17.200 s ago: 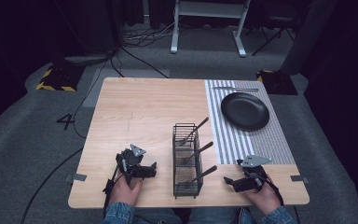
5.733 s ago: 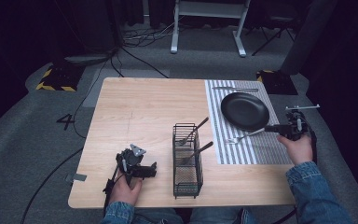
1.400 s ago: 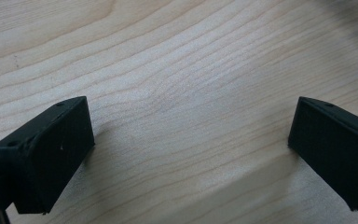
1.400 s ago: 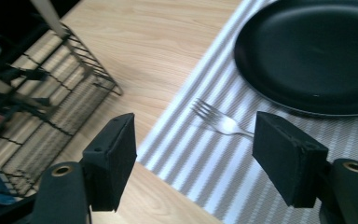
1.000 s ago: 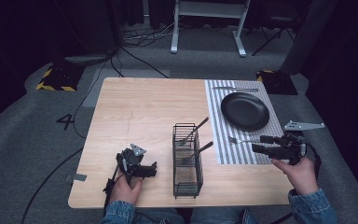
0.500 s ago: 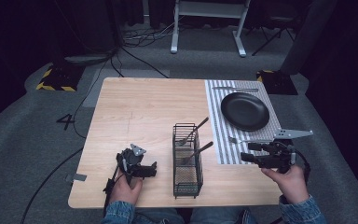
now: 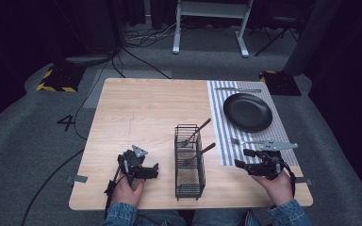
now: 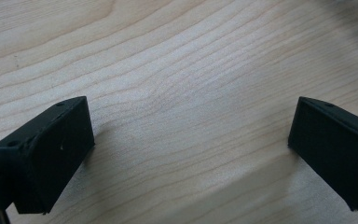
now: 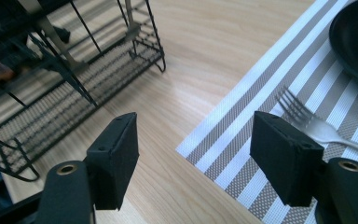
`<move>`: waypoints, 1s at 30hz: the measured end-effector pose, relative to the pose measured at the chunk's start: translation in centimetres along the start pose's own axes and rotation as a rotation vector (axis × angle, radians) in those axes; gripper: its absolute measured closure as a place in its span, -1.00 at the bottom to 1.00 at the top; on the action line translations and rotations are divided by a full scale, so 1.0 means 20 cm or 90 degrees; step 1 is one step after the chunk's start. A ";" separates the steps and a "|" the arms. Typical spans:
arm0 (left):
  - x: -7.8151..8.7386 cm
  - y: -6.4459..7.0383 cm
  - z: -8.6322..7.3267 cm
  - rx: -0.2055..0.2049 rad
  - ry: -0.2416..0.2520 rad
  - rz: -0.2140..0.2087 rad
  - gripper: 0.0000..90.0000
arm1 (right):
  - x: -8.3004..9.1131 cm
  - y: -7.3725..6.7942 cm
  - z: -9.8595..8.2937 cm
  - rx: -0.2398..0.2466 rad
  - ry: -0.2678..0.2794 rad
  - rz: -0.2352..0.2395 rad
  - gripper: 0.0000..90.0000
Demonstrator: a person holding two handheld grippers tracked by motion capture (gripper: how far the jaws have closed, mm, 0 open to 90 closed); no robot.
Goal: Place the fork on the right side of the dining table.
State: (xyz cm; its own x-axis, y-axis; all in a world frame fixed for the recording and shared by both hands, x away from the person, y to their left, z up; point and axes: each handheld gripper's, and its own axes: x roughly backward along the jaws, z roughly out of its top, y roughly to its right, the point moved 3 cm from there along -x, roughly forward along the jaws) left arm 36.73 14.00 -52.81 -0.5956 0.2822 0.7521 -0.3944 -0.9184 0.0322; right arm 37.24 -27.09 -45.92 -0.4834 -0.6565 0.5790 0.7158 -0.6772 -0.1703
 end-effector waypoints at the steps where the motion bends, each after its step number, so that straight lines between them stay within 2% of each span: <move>1: 0.00 0.00 0.00 0.000 0.000 0.000 -1.00 | 0.00 0.00 0.00 0.000 0.000 0.000 -0.29; 3: 0.00 0.00 0.00 0.000 0.000 0.000 -1.00 | -0.04 0.00 -0.04 0.006 -0.015 -0.002 -0.30; 6: 0.00 0.00 0.00 0.000 0.000 0.000 -1.00 | -0.06 -0.01 -0.06 0.015 -0.019 -0.001 -0.33; 10: 0.00 0.00 0.00 0.000 0.000 0.000 -1.00 | -0.09 -0.01 -0.10 0.050 -0.016 -0.021 -0.33; 11: 0.00 0.00 0.00 0.000 0.000 0.000 -1.00 | -0.10 -0.02 -0.13 0.083 -0.024 -0.040 -0.32; 12: 0.00 0.00 0.00 0.000 0.000 0.000 -1.00 | -0.10 -0.02 -0.13 0.083 -0.024 -0.040 -0.32; 14: 0.00 0.00 0.00 0.000 0.000 0.000 -1.00 | -0.13 -0.02 -0.15 0.098 -0.047 -0.053 -0.28; 17: 0.00 0.00 0.00 0.000 0.000 0.000 -1.00 | -0.16 -0.03 -0.18 0.104 -0.067 -0.065 -0.29; 23: 0.00 0.00 0.00 0.000 0.000 0.000 -1.00 | -0.19 -0.03 -0.20 0.097 -0.076 -0.072 -0.32; 26: 0.00 0.00 0.00 0.000 0.000 0.000 -1.00 | -0.22 -0.03 -0.23 0.110 -0.090 -0.076 -0.49; 27: 0.00 0.00 0.00 0.001 0.000 0.000 -1.00 | -0.24 -0.04 -0.25 0.095 -0.072 -0.072 -0.64; 30: 0.00 0.00 0.00 0.001 0.000 0.000 -1.00 | -0.24 -0.04 -0.25 0.099 -0.075 -0.070 -0.66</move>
State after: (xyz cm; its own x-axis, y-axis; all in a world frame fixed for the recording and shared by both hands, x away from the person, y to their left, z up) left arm 36.73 13.99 -52.81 -0.5954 0.2822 0.7522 -0.3930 -0.9189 0.0337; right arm 36.45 -25.04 -52.49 -0.5073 -0.5325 0.6776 0.7357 -0.6770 0.0188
